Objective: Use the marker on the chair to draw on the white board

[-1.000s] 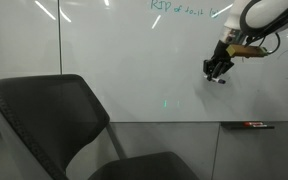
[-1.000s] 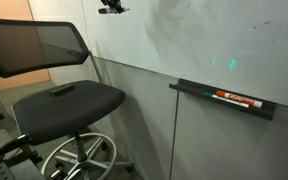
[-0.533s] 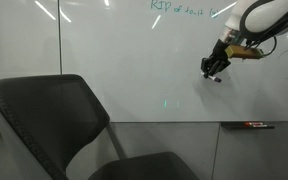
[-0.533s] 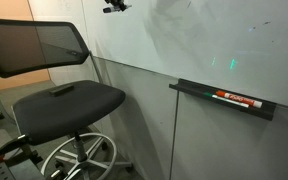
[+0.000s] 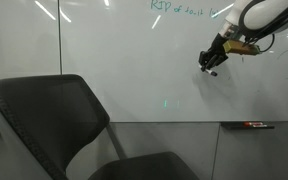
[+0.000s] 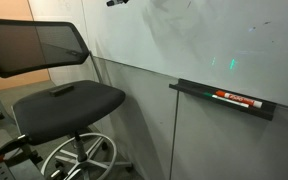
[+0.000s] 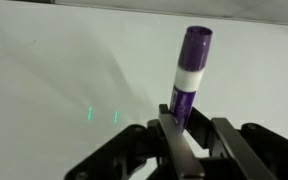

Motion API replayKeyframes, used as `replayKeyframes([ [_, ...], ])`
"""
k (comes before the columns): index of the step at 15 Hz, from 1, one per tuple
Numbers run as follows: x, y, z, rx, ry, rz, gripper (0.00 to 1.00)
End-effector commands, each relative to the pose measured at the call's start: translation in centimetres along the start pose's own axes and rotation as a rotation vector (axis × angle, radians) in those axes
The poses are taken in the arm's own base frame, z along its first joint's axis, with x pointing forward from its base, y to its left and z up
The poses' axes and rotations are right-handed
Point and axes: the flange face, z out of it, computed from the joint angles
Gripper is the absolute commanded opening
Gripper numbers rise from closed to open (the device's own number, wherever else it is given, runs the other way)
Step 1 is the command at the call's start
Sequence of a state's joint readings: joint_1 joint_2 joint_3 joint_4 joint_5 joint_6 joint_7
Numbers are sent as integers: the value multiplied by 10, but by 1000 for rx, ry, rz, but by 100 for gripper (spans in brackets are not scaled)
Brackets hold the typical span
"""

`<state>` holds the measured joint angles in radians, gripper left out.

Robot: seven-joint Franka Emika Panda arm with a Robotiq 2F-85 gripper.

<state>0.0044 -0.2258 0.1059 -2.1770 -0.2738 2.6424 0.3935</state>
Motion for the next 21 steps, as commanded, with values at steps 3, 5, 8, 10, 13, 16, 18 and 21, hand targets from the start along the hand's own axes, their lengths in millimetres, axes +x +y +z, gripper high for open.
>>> replayKeyframes([
  [3, 19, -8, 1, 12, 55, -18, 8],
  [5, 21, -12, 6, 10, 54, -24, 8],
  [8, 24, -14, 16, 5, 51, -32, 8],
  [10, 28, -15, 23, 0, 51, -38, 8],
  [13, 37, -18, 25, -11, 61, -44, 8],
  [16, 48, -22, 32, -25, 83, -49, 8],
  [18, 55, -24, 36, -34, 97, -52, 8],
  [21, 61, -25, 41, -48, 107, -54, 8],
])
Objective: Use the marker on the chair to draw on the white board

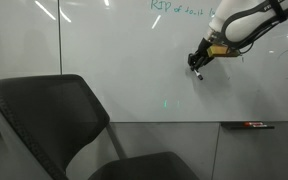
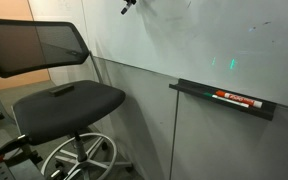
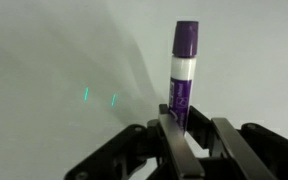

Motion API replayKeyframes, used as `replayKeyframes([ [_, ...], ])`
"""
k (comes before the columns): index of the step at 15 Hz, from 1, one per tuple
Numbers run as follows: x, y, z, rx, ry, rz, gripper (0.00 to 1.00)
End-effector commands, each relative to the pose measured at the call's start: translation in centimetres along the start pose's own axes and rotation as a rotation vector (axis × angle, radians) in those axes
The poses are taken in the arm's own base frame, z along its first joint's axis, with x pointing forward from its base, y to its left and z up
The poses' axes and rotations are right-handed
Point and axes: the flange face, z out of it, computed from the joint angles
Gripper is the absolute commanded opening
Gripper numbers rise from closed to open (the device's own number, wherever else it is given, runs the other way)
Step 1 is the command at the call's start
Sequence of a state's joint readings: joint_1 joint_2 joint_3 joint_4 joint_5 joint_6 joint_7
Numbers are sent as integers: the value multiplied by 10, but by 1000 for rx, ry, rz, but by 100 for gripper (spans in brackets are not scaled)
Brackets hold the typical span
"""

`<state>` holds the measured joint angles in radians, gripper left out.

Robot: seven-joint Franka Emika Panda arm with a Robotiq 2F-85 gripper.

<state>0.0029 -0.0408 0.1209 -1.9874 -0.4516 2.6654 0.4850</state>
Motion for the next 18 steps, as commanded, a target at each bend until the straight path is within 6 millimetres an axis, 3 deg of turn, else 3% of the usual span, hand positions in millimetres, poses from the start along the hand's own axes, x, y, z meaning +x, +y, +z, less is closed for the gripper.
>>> replayKeyframes([
  [1, 23, -2, 4, -13, 53, 13, 8],
  [9, 52, 5, -15, -25, 120, 19, 8],
  [13, 41, 12, -31, 5, 91, 37, 8],
  [18, 7, 16, -58, 81, 12, 67, 8],
])
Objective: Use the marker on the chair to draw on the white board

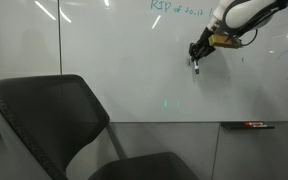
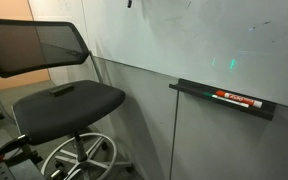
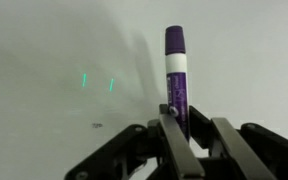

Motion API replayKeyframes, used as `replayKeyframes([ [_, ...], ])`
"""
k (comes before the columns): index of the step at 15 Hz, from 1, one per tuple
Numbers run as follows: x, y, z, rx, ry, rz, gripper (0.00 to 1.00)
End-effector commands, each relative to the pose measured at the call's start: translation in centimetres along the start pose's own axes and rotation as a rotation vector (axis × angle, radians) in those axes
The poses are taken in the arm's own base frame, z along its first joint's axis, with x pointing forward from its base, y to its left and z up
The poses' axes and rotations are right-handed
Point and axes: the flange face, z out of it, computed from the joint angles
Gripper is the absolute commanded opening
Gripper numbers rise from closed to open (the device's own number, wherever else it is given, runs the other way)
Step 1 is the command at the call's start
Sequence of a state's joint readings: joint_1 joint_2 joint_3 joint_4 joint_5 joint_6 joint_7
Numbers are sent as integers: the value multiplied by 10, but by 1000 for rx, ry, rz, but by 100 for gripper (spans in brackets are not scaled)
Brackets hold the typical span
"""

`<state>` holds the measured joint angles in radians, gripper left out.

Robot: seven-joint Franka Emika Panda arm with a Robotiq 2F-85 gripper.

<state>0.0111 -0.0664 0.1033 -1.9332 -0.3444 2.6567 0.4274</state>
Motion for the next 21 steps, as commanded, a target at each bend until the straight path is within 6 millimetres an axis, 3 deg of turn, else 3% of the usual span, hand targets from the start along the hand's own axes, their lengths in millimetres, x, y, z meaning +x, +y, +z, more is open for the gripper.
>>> replayKeyframes([
  [1, -30, 4, -34, 55, -66, 25, 8],
  [4, -53, 5, -62, 52, -124, 25, 8],
  [9, -54, 25, -105, 7, -110, 12, 8],
  [16, -74, 31, -66, 42, -264, 48, 8],
  [21, -86, 29, -57, 56, -329, 41, 8],
])
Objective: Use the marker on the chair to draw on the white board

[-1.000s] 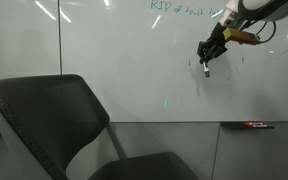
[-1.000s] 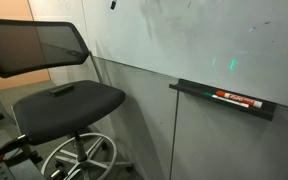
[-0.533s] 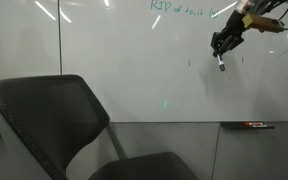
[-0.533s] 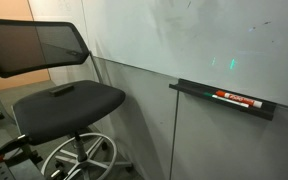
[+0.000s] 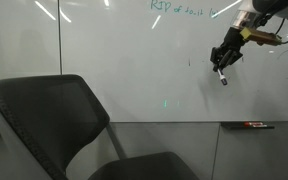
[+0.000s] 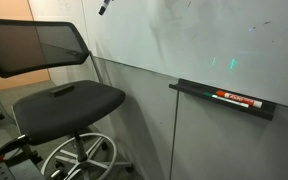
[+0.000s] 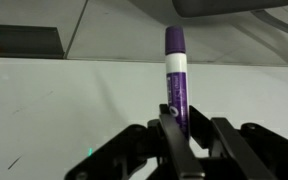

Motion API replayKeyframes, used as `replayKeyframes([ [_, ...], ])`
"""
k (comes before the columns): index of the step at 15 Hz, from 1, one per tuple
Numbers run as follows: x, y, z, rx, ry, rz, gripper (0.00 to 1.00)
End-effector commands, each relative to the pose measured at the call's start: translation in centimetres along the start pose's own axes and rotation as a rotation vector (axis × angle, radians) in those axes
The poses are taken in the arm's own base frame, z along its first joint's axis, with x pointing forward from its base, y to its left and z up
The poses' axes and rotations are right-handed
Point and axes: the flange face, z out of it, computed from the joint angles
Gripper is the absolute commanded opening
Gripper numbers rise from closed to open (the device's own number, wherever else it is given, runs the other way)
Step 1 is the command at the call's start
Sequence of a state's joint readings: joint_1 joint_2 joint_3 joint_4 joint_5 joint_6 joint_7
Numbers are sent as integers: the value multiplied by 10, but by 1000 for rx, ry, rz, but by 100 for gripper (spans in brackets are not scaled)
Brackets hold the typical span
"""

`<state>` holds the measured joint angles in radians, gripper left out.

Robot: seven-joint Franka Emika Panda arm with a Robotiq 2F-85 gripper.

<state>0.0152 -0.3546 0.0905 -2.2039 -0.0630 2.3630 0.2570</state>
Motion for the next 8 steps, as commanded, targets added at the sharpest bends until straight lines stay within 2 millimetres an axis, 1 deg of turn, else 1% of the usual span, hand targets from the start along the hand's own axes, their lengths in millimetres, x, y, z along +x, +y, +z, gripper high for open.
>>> replayKeyframes([
  [1, -4, -2, -2, 24, -35, -17, 8],
  [3, -14, -6, 3, 20, -59, -34, 8],
  [8, -49, -25, 35, 44, -140, -78, 8],
])
